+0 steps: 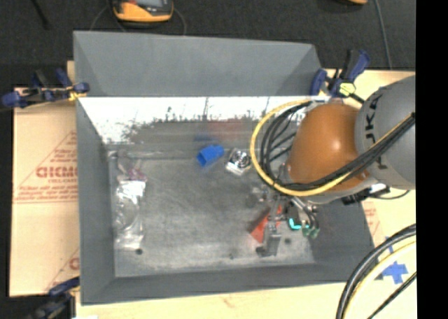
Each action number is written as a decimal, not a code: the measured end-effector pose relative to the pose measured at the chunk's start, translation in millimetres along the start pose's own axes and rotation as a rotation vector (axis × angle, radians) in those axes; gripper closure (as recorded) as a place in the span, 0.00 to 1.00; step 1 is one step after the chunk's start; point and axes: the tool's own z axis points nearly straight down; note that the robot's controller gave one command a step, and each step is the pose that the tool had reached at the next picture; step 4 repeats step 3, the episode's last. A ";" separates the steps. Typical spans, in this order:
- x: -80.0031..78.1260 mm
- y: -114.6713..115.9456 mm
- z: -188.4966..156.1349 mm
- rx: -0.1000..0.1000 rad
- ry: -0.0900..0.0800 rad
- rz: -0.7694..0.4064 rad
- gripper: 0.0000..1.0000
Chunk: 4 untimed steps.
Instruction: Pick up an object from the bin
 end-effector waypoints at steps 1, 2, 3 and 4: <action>-27.7 -68.6 71.9 0.004 -0.007 -0.387 0.00; -28.5 -66.8 70.4 0.002 -0.010 -0.387 1.00; -7.7 -77.3 -142.0 0.006 -0.015 -0.429 1.00; -7.7 -77.3 -142.0 0.006 -0.015 -0.429 1.00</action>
Offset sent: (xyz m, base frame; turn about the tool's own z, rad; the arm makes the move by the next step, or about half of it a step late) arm 0.0264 -0.0653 -0.0715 -0.3910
